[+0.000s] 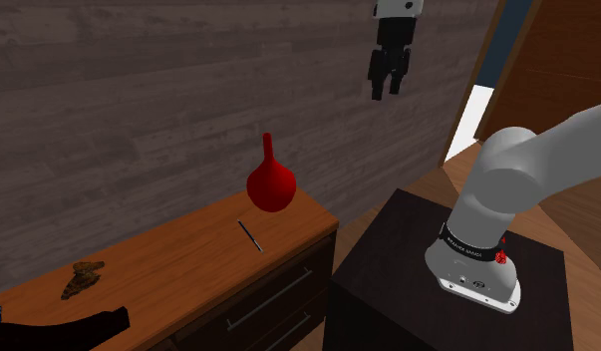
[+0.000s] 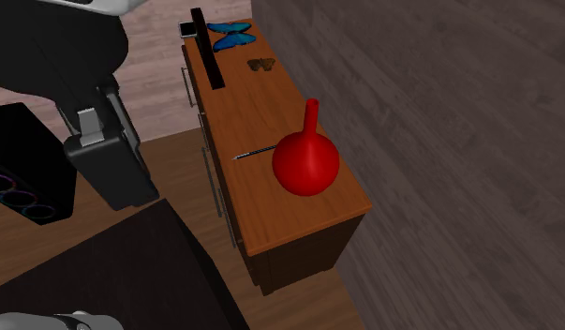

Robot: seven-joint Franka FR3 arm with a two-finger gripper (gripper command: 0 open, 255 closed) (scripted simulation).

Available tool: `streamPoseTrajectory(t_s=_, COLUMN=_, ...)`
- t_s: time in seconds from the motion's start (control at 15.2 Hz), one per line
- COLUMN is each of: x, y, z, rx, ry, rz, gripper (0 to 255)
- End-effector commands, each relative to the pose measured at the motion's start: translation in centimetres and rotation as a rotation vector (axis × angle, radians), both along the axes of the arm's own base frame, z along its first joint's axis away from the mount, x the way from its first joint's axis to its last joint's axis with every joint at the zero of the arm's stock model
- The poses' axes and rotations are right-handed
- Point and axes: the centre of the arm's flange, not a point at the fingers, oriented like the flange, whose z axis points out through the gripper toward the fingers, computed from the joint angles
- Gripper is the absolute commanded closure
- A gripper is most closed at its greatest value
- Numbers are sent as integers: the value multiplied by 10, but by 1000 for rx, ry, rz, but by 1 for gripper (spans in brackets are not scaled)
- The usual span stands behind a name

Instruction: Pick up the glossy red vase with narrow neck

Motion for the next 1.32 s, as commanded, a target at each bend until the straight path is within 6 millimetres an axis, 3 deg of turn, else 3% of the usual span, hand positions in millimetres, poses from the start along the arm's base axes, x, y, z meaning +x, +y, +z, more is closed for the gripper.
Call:
streamPoseTrajectory(t_s=0.0, x=0, y=0, z=0, rx=0, ry=0, rz=0, gripper=0)
streamPoseTrajectory(t_s=1.25, x=218, y=82, z=-95, rx=-61, ry=2, rz=-155, gripper=0)
